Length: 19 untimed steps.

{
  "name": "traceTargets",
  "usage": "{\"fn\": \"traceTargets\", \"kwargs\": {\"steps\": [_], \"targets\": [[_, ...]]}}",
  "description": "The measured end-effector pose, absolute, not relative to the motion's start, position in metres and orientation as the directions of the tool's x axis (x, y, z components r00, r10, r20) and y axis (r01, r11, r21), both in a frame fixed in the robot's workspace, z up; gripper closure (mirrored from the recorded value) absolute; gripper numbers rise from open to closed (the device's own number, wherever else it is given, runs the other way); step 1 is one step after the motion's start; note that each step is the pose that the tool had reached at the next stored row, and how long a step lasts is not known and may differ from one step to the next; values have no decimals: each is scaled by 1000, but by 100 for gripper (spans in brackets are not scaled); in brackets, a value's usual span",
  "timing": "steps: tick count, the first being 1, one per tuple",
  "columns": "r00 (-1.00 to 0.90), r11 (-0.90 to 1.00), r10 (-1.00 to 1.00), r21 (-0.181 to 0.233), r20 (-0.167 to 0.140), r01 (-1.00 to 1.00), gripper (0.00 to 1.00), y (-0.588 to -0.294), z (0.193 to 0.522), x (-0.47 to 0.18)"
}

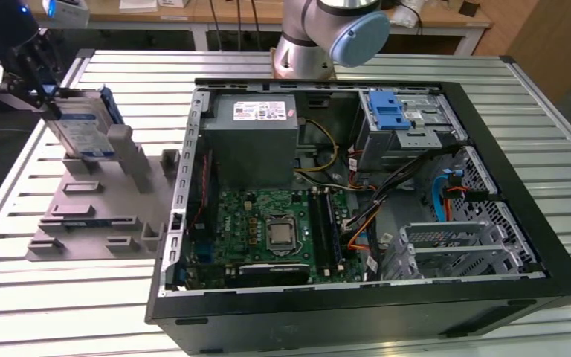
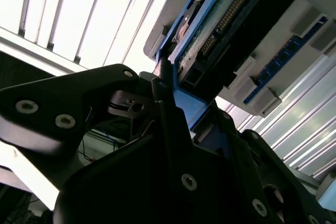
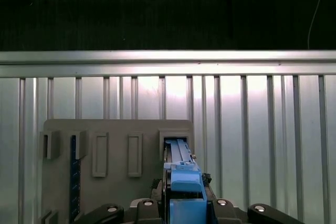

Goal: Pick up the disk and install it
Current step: 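Pick up the disk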

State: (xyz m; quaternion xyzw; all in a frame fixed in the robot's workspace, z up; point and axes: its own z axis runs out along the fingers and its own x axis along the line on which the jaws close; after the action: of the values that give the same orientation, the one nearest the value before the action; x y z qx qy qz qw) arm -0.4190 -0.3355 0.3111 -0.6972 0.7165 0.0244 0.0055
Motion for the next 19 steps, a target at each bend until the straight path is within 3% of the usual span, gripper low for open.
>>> {"fn": "traceTargets", "kwargs": {"steps": [19], "targets": [[-28,27,-999,27,-42,-999,64,-335,321,-419]]}}
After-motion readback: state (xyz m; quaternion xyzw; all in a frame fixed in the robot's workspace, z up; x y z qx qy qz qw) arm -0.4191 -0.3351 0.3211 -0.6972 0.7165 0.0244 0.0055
